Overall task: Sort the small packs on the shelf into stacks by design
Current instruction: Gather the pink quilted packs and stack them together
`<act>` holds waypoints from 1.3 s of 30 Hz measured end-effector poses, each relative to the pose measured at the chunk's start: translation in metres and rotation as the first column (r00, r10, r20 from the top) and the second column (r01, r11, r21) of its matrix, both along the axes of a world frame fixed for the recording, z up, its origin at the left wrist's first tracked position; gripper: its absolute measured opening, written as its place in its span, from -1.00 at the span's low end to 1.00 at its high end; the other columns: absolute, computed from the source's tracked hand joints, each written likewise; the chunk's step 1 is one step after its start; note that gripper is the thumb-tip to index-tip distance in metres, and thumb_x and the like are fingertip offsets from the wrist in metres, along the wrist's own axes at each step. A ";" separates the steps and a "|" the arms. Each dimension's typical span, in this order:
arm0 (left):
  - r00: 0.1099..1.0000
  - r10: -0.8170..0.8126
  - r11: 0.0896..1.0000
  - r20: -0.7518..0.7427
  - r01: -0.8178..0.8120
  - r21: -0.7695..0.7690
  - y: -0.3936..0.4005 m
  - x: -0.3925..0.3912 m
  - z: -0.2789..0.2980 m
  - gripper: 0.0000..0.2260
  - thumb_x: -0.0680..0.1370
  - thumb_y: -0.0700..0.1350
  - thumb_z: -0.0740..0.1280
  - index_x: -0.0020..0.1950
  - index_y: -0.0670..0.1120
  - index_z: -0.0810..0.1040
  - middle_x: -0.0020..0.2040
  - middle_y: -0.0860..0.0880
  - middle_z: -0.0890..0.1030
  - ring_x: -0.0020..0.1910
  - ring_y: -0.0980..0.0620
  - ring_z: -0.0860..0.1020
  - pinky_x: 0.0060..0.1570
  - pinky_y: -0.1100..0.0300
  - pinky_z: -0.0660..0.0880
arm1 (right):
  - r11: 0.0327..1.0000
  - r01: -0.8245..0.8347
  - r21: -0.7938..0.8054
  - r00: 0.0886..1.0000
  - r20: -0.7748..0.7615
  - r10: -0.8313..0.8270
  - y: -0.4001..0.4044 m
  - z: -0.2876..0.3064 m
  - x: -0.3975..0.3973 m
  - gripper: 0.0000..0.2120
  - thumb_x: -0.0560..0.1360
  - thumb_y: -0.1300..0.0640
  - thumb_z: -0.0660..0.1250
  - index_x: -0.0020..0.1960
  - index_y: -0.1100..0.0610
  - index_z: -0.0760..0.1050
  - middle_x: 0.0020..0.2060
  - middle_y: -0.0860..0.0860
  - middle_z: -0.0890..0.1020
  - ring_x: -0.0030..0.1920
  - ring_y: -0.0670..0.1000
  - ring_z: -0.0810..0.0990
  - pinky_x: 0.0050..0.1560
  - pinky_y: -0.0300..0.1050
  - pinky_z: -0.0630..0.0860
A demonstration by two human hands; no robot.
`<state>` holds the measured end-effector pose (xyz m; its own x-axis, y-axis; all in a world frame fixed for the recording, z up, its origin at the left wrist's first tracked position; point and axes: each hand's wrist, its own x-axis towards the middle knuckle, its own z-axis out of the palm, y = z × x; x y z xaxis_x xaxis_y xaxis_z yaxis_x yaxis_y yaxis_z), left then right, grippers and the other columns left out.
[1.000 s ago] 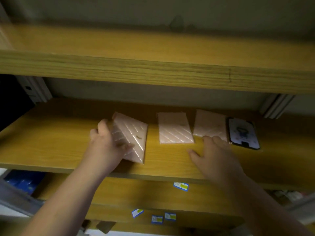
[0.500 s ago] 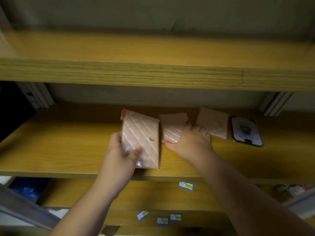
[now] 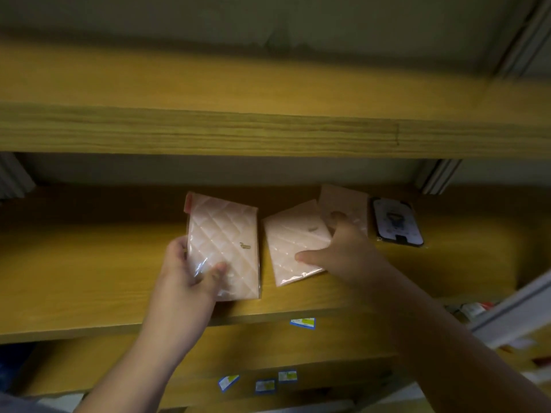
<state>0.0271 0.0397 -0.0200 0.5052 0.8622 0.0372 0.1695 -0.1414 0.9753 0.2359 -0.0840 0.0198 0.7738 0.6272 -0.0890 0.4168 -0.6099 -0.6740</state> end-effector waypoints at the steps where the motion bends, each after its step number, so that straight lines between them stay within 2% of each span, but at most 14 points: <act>1: 1.000 -0.005 1.000 0.014 0.005 -0.024 0.001 0.002 -0.001 -0.64 0.54 -0.12 0.44 0.08 0.32 0.41 0.09 0.03 0.69 0.04 -0.03 0.68 0.06 -0.15 0.61 | 0.999 0.016 0.044 0.993 -0.118 -0.011 -0.005 0.000 0.001 -0.34 0.29 -0.03 0.61 0.29 0.10 0.44 0.05 -0.06 0.58 0.01 -0.10 0.54 -0.07 -0.20 0.43; 5: 0.994 -0.033 0.988 0.100 0.047 -0.148 -0.004 0.012 0.000 -0.66 0.56 -0.23 0.39 0.10 0.21 0.42 0.07 0.00 0.69 0.02 -0.01 0.69 -0.02 -0.01 0.61 | 0.942 0.196 0.272 0.849 -0.527 -0.025 -0.031 0.005 -0.005 -0.87 0.49 0.12 0.45 -0.03 0.17 0.60 -0.25 0.05 0.64 -0.47 -0.16 0.55 -0.47 -0.30 0.46; 7: 0.991 -0.037 0.978 0.129 0.063 -0.200 -0.008 0.017 0.000 -0.67 0.56 -0.23 0.39 0.17 0.15 0.43 0.06 0.00 0.70 0.00 -0.01 0.70 -0.08 0.04 0.60 | 0.900 0.288 0.327 0.797 -0.603 -0.036 -0.048 0.013 -0.008 -0.90 0.57 0.17 0.35 -0.05 0.21 0.58 -0.40 0.01 0.62 -0.55 -0.18 0.51 -0.57 -0.33 0.40; 9: 0.986 -0.040 0.967 0.162 0.079 -0.243 -0.016 0.024 0.002 -0.67 0.56 -0.24 0.39 0.21 0.10 0.44 0.05 -0.01 0.72 -0.01 -0.02 0.71 -0.10 0.05 0.59 | 0.885 0.304 0.352 0.801 -0.597 -0.038 -0.068 0.019 -0.008 -0.89 0.60 0.18 0.28 -0.05 0.19 0.55 -0.56 -0.09 0.57 -0.60 -0.21 0.49 -0.60 -0.36 0.35; 12: 0.983 -0.059 0.963 0.174 0.102 -0.249 -0.034 0.036 0.007 -0.70 0.56 -0.27 0.38 0.13 0.09 0.45 0.03 -0.01 0.73 -0.04 -0.02 0.71 -0.14 0.07 0.58 | 0.848 0.379 0.371 0.801 -0.590 -0.100 -0.096 0.022 -0.003 -0.87 0.61 0.15 0.26 -0.07 0.13 0.54 -0.63 -0.14 0.54 -0.63 -0.23 0.49 -0.62 -0.38 0.35; 16: 0.979 -0.107 0.964 0.171 0.144 -0.225 -0.068 0.051 0.014 -0.72 0.56 -0.28 0.39 0.15 0.04 0.45 0.04 -0.04 0.73 -0.07 -0.01 0.71 -0.16 0.05 0.59 | 0.773 0.476 0.419 0.756 -0.645 -0.116 -0.136 0.025 0.001 -0.85 0.59 0.10 0.28 0.06 0.14 0.58 -0.51 -0.09 0.64 -0.52 -0.14 0.60 -0.53 -0.29 0.48; 18: 0.976 -0.115 0.961 0.182 0.156 -0.226 -0.085 0.058 0.016 -0.69 0.55 -0.28 0.39 0.21 0.00 0.45 0.05 -0.03 0.73 -0.06 -0.01 0.71 -0.17 0.08 0.60 | 0.737 0.512 0.441 0.749 -0.649 -0.132 -0.155 0.023 0.004 -0.83 0.57 0.08 0.30 0.11 0.09 0.59 -0.30 0.03 0.72 -0.29 0.01 0.70 -0.27 -0.06 0.63; 20: 0.972 -0.127 0.960 0.198 0.170 -0.223 -0.106 0.066 0.020 -0.66 0.55 -0.27 0.39 0.26 -0.02 0.44 0.07 -0.03 0.73 -0.03 0.01 0.71 -0.19 0.14 0.61 | 0.705 0.546 0.452 0.738 -0.658 -0.148 -0.178 0.023 0.008 -0.88 0.57 0.07 0.32 0.06 0.01 0.60 -0.11 0.13 0.70 -0.02 0.23 0.68 0.10 0.26 0.59; 22: 0.969 -0.144 0.955 0.202 0.189 -0.227 -0.131 0.074 0.024 -0.65 0.54 -0.26 0.40 0.27 -0.02 0.44 0.09 -0.04 0.72 -0.01 -0.01 0.71 -0.17 0.12 0.62 | 0.693 0.546 0.471 0.739 -0.660 -0.133 -0.203 0.024 0.013 -0.92 0.57 0.09 0.31 0.01 -0.04 0.56 -0.03 0.13 0.66 0.06 0.27 0.64 0.19 0.33 0.53; 27: 0.959 -0.184 0.935 0.213 0.238 -0.263 -0.207 0.090 0.034 -0.67 0.54 -0.24 0.41 0.27 -0.02 0.50 0.10 -0.08 0.73 0.03 -0.11 0.71 -0.02 -0.07 0.61 | 0.702 0.497 0.510 0.753 -0.656 -0.056 -0.275 0.030 0.027 -0.74 0.58 0.13 0.26 0.24 0.12 0.52 -0.04 0.10 0.60 -0.14 0.07 0.62 -0.22 0.01 0.60; 30: 0.951 -0.211 0.923 0.224 0.270 -0.276 -0.258 0.098 0.041 -0.69 0.55 -0.26 0.39 0.27 -0.04 0.54 0.08 -0.08 0.74 0.02 -0.12 0.72 -0.05 -0.02 0.63 | 0.692 0.466 0.552 0.782 -0.623 -0.031 -0.323 0.034 0.033 -0.85 0.58 0.19 0.24 0.09 0.18 0.55 -0.31 0.01 0.55 -0.48 -0.12 0.52 -0.55 -0.23 0.39; 34: 0.947 -0.214 0.917 0.241 0.280 -0.286 -0.330 0.116 0.047 -0.73 0.56 -0.31 0.35 0.22 -0.06 0.56 0.02 -0.09 0.75 -0.03 -0.10 0.73 -0.22 0.14 0.65 | 0.686 0.432 0.585 0.803 -0.597 0.003 -0.388 0.041 0.047 -0.84 0.59 0.21 0.22 -0.07 0.09 0.58 -0.52 -0.05 0.58 -0.53 -0.11 0.46 -0.59 -0.24 0.32; 37: 0.955 -0.214 0.925 0.205 0.265 -0.271 -0.377 0.134 0.042 -0.73 0.54 -0.30 0.37 0.20 -0.05 0.56 0.02 -0.09 0.75 -0.02 -0.11 0.72 -0.16 0.08 0.62 | 0.697 0.455 0.555 0.786 -0.618 -0.021 -0.440 0.043 0.063 -0.89 0.58 0.13 0.28 -0.09 0.00 0.54 -0.45 -0.01 0.65 -0.42 -0.03 0.52 -0.43 -0.13 0.40; 39: 0.954 -0.240 0.916 0.182 0.284 -0.282 -0.404 0.148 0.042 -0.72 0.53 -0.27 0.40 0.20 -0.03 0.56 0.03 -0.09 0.75 -0.01 -0.13 0.72 -0.16 0.02 0.60 | 0.708 0.443 0.550 0.791 -0.611 -0.021 -0.470 0.044 0.075 -0.91 0.58 0.12 0.28 0.05 0.08 0.54 -0.33 0.04 0.62 -0.45 -0.08 0.53 -0.51 -0.19 0.40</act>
